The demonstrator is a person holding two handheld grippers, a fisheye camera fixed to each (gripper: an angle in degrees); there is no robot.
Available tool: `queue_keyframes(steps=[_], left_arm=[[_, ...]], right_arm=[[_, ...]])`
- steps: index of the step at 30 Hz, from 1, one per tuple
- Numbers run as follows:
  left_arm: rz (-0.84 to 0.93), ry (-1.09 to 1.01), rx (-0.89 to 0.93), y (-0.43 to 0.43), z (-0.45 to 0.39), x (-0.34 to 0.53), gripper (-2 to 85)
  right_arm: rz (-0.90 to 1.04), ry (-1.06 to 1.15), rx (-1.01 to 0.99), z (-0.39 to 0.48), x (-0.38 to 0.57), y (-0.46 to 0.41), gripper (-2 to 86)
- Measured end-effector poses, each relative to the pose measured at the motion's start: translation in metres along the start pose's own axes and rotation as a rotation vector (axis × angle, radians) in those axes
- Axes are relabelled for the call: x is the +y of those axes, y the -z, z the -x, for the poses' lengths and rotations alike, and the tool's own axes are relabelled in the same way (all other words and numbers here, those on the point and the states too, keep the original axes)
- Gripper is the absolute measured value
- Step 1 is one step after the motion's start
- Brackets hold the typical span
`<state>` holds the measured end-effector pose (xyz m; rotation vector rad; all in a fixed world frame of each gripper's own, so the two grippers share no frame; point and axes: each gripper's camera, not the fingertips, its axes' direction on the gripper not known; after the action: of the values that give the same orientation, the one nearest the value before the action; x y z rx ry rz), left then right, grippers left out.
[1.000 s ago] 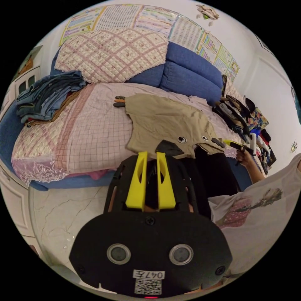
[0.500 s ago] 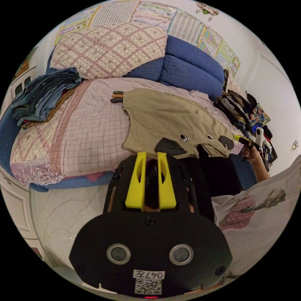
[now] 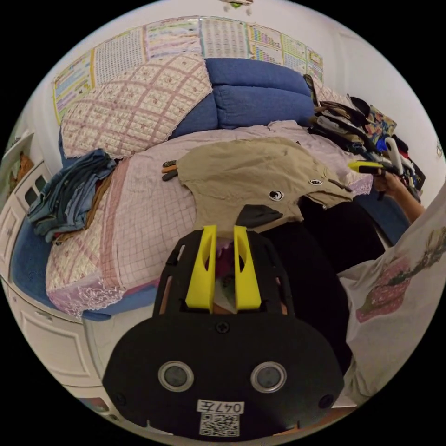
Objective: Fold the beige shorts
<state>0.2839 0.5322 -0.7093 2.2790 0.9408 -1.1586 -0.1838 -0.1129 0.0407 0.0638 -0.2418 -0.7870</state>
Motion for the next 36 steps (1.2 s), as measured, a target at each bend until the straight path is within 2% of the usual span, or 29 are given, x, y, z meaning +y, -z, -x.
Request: queue_keyframes(steps=[5, 13, 19, 22, 27, 36], left_arm=[[-0.005, -0.047, -0.039, -0.015, -0.028, 0.012, 5.8], [0.032, -0.078, -0.108, -0.041, -0.067, 0.019, 4.8], [0.05, -0.121, -0.132, -0.053, -0.094, 0.019, 4.4], [0.037, -0.106, -0.126, -0.053, -0.098, 0.017, 3.8], [0.028, -0.097, -0.12, -0.052, -0.101, 0.009, 2.5], [0.01, -0.082, -0.131, -0.026, -0.09, -0.007, 1.1]], right_arm=[[-0.115, -0.008, 0.048, 0.007, 0.006, 0.032, 3.3], [-0.244, 0.044, -0.131, 0.011, -0.003, 0.071, 4.6], [-0.339, 0.056, -0.194, 0.006, -0.005, 0.106, 0.6], [-0.464, -0.024, -0.404, -0.017, 0.002, 0.127, 2.8], [-0.758, -0.218, -0.92, -0.067, 0.023, 0.144, 4.9], [-0.924, -0.293, -1.355, -0.094, 0.026, 0.148, 10.6]])
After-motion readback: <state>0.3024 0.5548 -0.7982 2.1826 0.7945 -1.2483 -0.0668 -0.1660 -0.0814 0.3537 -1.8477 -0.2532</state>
